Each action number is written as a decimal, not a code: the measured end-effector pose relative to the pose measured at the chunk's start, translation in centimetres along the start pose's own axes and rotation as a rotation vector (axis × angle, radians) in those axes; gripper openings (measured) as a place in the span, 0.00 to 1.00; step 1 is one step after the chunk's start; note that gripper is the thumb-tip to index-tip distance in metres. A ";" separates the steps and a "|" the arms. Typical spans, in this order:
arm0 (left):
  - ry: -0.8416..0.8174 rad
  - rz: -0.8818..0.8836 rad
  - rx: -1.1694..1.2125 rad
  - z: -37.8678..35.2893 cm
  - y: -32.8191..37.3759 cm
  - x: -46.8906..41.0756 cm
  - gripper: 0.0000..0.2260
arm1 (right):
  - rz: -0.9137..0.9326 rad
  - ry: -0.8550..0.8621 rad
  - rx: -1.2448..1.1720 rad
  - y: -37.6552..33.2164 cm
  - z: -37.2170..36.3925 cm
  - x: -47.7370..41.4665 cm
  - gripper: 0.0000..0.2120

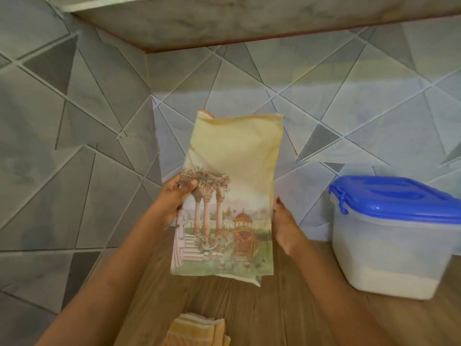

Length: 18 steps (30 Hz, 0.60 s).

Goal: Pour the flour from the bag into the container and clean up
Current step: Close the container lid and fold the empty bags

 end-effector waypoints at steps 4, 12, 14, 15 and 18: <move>-0.012 -0.027 -0.053 -0.6 -0.8 0.9 0.07 | 0.185 0.046 0.209 -3.1 1.2 -0.7 0.22; -0.274 0.081 -0.224 -2.7 -3.2 1.9 0.21 | 0.246 0.057 0.294 -4.6 3.3 -1.4 0.14; -0.261 0.079 -0.160 -3.0 -3.2 2.0 0.18 | 0.217 0.043 0.260 -4.5 3.4 -1.3 0.17; -0.252 0.090 -0.113 -3.2 -3.1 2.4 0.17 | 0.200 0.035 0.233 -4.4 3.4 -1.3 0.18; -0.315 0.156 -0.025 -4.2 -4.2 2.6 0.25 | 0.122 -0.014 0.150 -3.6 4.0 -1.5 0.13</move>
Point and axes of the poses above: each hand's wrist, its own x-axis away from the middle knuckle, its own z-axis out of the back of the hand, y = z × x, the point moved 10 cm from there along -x, towards the middle knuckle, and after that the axes turned 7 degrees about -x, right-handed, at the moved point
